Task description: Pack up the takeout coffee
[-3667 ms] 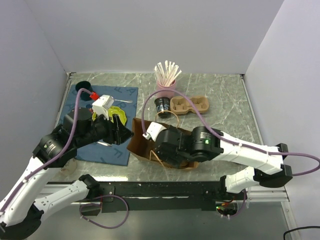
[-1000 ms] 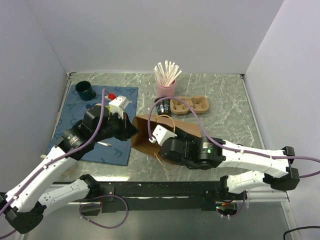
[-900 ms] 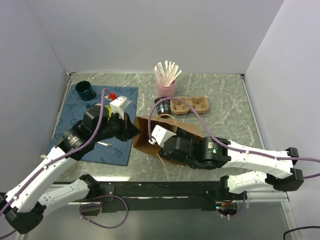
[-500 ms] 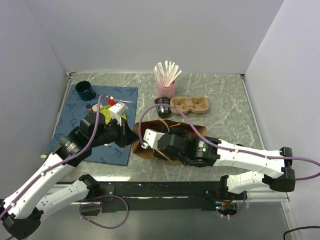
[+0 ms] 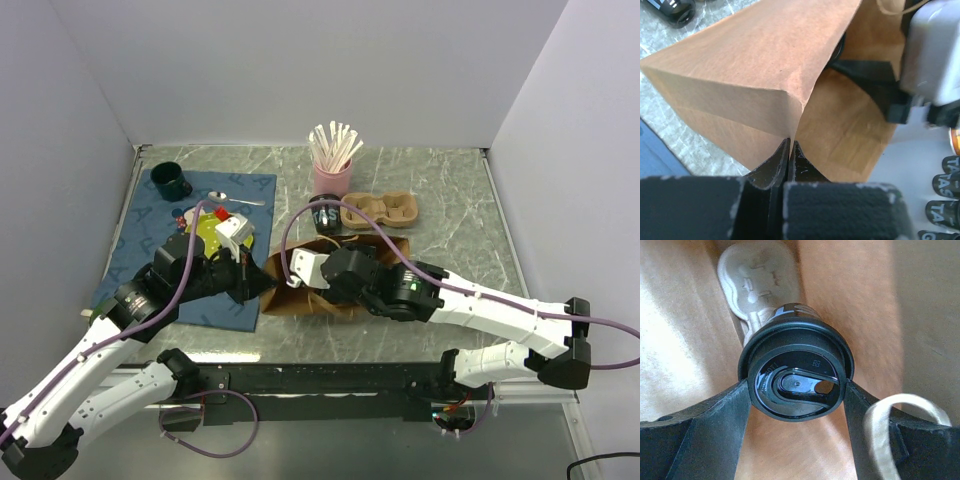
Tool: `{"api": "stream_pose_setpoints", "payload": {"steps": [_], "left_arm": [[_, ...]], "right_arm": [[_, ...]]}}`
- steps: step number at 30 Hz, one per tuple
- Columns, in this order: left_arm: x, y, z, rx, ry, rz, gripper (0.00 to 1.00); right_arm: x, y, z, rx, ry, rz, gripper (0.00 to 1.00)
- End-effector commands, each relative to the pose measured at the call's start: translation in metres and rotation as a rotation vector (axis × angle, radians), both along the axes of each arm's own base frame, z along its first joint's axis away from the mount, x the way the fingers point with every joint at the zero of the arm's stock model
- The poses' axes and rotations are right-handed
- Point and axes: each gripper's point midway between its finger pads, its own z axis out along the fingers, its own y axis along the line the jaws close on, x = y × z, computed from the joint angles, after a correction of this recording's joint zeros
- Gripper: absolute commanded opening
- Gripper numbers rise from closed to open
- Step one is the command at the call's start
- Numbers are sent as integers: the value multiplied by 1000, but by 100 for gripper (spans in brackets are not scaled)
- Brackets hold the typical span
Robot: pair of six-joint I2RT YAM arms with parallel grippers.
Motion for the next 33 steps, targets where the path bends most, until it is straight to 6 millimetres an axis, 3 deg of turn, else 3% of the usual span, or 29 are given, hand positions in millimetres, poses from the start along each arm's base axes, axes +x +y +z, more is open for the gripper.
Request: {"api": "stream_pose_setpoints", "payload": {"steps": [1,6,15,17,21,29,33], "left_arm": [[-5,-3,10,-9,-53,-61,1],[-5,-3,14,-5,-68,-64,1],[4,2,18,-24,-30,33,1],[8,6,21,-26,-23,71,9],[15,13,22,12,-25,124,35],[14,10,29,-8,-22,117,40],[20,13,32,6,-12,155,49]], "right_arm": [[10,9,35,78,-69,-1,45],[7,8,29,60,-61,25,44],[10,13,0,3,-112,111,44],[8,12,-2,5,-110,112,44],[3,13,-5,6,-95,125,43],[-7,12,-12,2,-73,139,42],[-8,7,-16,-13,-65,130,42]]}}
